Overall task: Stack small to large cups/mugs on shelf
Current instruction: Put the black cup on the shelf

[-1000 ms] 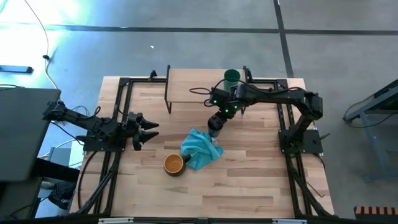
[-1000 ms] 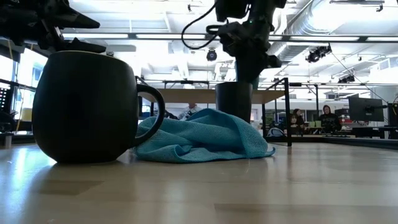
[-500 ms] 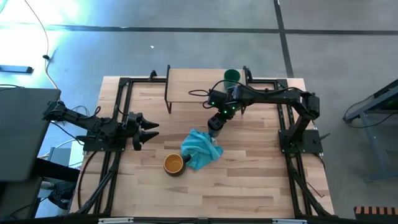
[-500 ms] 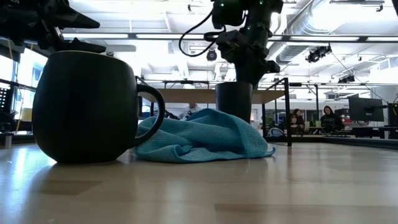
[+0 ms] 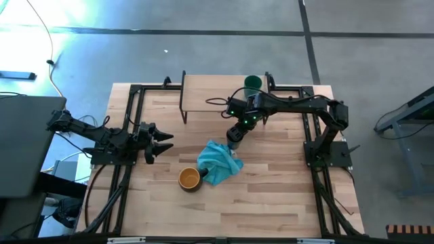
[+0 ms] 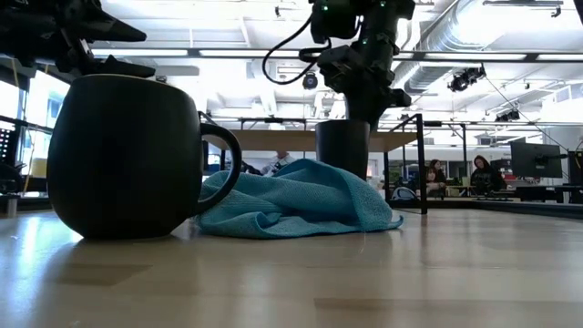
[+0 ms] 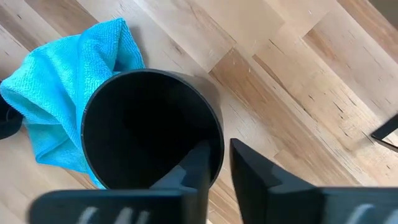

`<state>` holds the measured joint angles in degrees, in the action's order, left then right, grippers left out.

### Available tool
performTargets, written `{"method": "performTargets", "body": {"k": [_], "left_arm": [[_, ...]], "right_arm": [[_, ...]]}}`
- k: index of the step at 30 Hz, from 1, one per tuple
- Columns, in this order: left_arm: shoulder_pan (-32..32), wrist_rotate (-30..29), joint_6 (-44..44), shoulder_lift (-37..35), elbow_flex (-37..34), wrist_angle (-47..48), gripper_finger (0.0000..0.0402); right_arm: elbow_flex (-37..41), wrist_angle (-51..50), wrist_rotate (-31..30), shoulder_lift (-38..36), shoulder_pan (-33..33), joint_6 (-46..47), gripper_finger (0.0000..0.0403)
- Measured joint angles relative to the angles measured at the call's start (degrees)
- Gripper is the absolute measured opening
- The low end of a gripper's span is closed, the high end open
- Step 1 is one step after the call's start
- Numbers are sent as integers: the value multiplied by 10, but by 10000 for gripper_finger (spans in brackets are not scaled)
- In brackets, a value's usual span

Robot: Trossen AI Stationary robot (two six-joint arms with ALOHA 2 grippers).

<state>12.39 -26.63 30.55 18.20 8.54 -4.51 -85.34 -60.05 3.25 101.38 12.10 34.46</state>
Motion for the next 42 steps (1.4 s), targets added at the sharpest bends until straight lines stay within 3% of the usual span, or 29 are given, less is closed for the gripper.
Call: {"method": "performTargets", "body": {"k": [4, 17, 23, 42], "left_arm": [[0, 0, 0, 0, 0, 0, 237], [0, 0, 3, 0, 0, 0, 237], [0, 0, 8, 0, 0, 0, 237], [0, 0, 14, 0, 0, 0, 237]], "right_arm": [[0, 0, -1, 0, 0, -7, 6], [0, 1, -11, 0, 0, -15, 1], [-7, -5, 12, 0, 0, -15, 1], [-201, -169, 3, -2, 10, -30, 0]]}}
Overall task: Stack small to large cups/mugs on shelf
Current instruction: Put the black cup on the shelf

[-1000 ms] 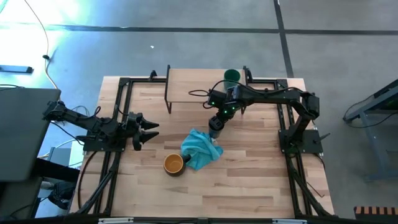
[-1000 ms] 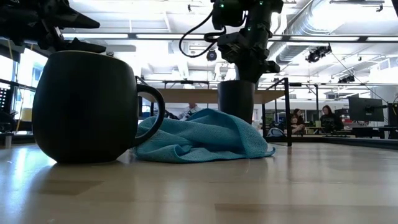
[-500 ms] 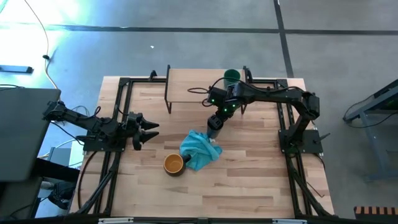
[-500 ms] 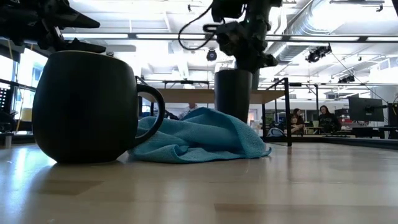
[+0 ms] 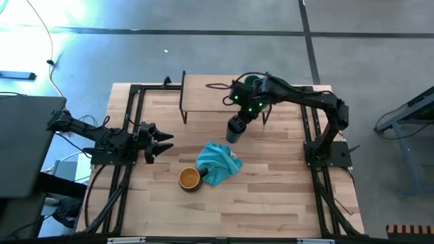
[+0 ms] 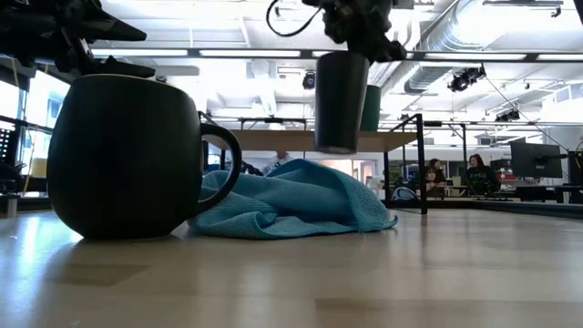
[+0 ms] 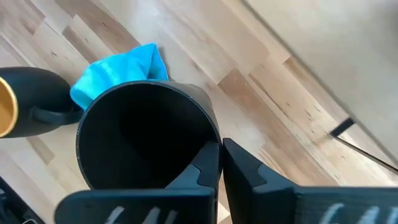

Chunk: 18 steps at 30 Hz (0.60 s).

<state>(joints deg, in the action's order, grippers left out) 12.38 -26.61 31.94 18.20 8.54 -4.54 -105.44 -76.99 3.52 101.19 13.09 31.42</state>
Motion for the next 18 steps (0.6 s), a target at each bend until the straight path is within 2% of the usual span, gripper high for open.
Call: {"method": "performTargets", "body": {"k": [18], "left_arm": [[0, 0, -1, 0, 0, 0, 237]], "right_arm": [[-170, -129, -1, 0, 25, -15, 0]]}}
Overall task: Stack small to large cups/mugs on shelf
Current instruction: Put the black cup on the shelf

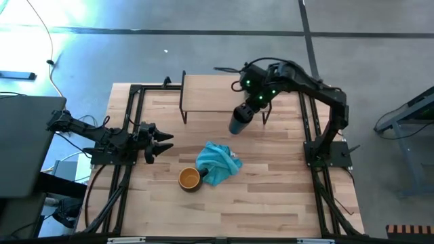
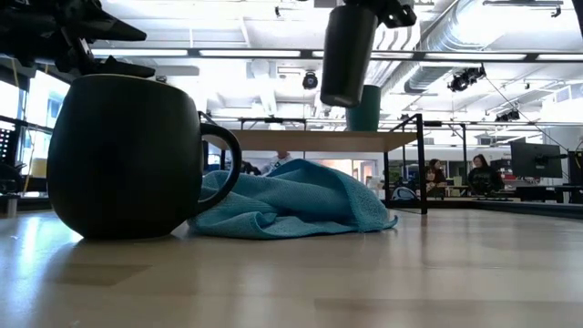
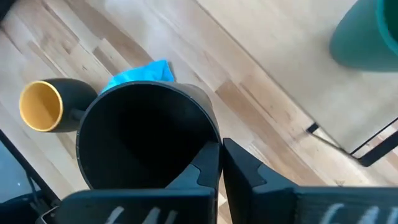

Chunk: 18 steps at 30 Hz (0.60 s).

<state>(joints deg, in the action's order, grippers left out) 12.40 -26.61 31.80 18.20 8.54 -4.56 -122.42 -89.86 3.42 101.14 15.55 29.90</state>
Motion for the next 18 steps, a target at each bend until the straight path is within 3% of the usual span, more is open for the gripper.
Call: {"method": "performTargets", "body": {"k": [18], "left_arm": [[0, 0, 0, 0, 0, 0, 237]], "right_arm": [[-81, -2, 14, 0, 77, -40, 0]]}}
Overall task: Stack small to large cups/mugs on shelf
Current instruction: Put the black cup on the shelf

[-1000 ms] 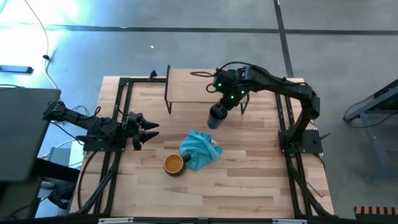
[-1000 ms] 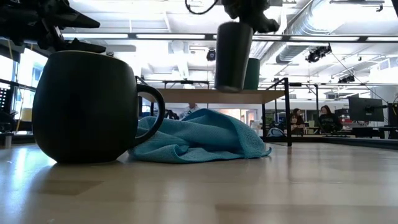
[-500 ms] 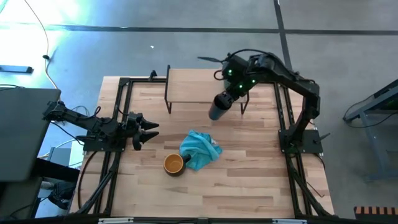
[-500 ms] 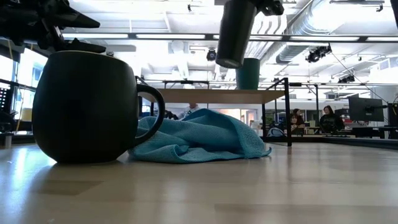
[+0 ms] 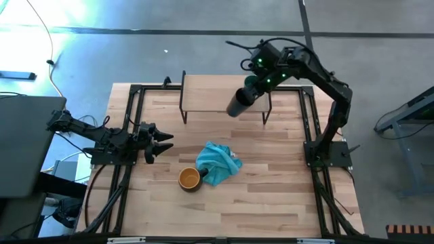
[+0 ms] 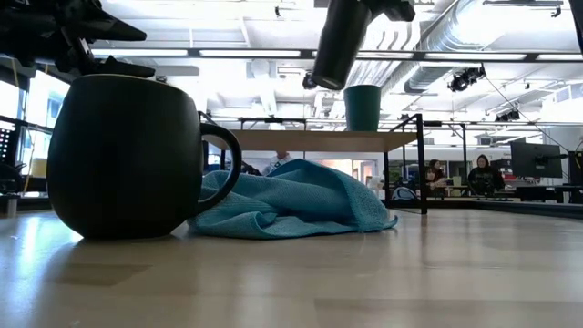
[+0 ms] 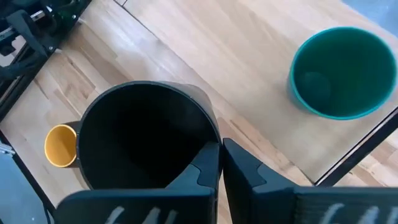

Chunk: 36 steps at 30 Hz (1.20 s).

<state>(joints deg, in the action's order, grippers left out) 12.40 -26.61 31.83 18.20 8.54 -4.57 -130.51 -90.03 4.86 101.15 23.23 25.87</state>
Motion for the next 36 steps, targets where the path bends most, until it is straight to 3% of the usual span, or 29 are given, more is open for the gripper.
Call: {"method": "performTargets", "body": {"k": [36], "left_arm": [[0, -13, 5, 0, 0, 0, 237]], "right_arm": [[0, 165, 44, 0, 132, -95, 0]]}}
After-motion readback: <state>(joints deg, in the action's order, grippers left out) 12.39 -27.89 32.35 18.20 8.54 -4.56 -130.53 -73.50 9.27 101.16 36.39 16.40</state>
